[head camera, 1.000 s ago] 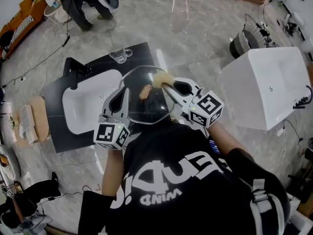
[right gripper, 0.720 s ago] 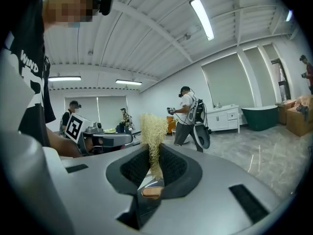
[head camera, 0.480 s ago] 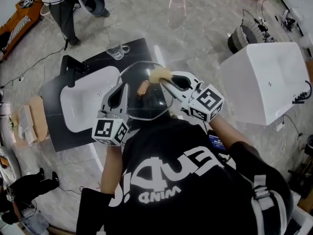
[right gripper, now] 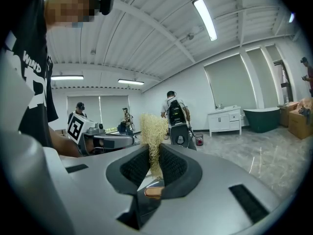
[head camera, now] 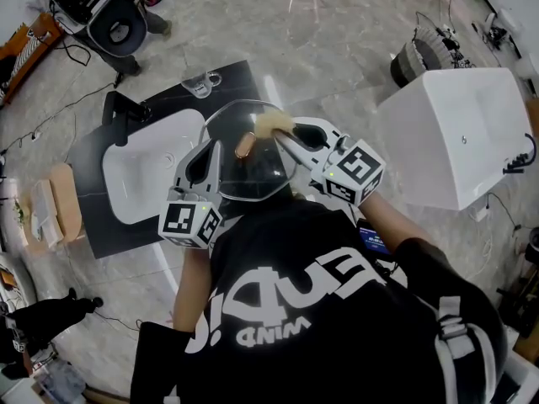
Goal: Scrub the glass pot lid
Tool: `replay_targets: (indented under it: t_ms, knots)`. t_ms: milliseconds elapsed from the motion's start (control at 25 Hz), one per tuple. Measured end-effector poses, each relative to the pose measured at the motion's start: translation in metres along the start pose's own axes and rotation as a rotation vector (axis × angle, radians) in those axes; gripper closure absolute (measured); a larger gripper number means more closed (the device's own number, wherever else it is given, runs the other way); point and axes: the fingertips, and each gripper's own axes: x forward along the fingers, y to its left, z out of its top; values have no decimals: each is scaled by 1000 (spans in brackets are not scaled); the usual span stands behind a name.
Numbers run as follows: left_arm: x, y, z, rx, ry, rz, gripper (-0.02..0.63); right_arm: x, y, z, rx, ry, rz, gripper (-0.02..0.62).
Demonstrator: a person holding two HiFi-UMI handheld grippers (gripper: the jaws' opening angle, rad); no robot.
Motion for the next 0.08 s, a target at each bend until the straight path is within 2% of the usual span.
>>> replay_targets:
  t_ms: [80]
  knots:
    - [-2, 0, -3, -1, 1, 1, 594, 1, 1, -1, 3, -8, -2, 549]
